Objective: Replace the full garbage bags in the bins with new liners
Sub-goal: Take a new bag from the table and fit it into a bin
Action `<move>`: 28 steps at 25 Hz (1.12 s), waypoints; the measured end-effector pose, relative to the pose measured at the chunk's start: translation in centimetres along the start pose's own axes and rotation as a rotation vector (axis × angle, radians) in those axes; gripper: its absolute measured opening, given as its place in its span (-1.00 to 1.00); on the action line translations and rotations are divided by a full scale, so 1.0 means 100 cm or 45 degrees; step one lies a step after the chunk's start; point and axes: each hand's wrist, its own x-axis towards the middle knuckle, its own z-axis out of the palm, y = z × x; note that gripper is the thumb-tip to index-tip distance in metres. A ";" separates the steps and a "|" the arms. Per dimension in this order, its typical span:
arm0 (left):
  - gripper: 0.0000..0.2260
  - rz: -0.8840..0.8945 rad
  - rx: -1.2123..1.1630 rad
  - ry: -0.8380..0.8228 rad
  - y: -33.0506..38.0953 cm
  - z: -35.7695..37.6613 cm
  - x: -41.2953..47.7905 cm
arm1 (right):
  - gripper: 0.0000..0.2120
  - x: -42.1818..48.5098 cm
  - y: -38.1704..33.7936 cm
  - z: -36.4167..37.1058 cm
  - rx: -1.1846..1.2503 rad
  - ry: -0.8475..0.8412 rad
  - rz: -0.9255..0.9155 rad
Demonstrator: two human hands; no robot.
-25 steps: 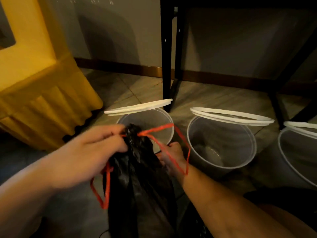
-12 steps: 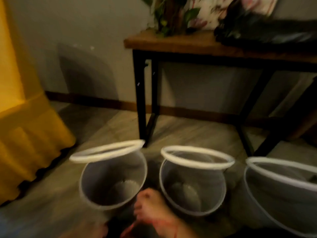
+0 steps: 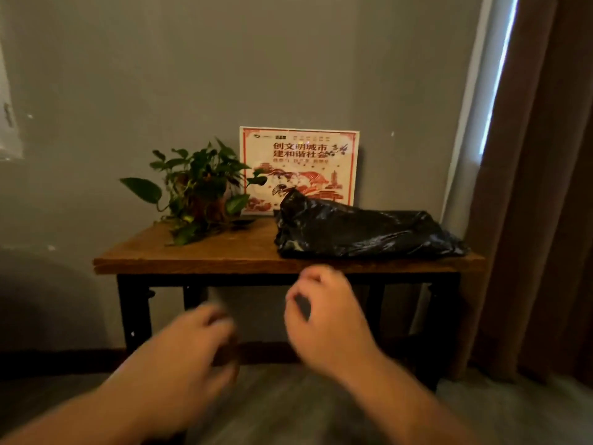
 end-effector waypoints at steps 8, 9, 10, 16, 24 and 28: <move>-0.35 -0.149 0.228 -0.266 0.044 0.004 0.165 | -0.62 0.093 0.070 0.000 -0.778 -0.659 0.312; -0.33 -0.110 0.204 -0.188 0.041 0.012 0.162 | -0.69 0.091 0.067 -0.001 -0.765 -0.519 0.281; -0.32 -0.090 0.130 -0.057 0.040 0.018 0.159 | -0.74 0.089 0.063 -0.002 -0.771 -0.346 0.240; -0.66 -0.634 -1.354 0.512 0.073 0.024 0.041 | -0.75 0.024 -0.003 -0.020 -0.557 0.363 -0.217; -0.69 -1.096 -2.566 0.575 0.063 -0.048 -0.143 | -0.78 -0.105 -0.202 0.012 0.114 0.067 -0.377; -0.66 -1.240 -2.716 0.814 0.044 -0.048 -0.237 | -0.64 -0.111 -0.191 -0.023 0.636 0.142 0.143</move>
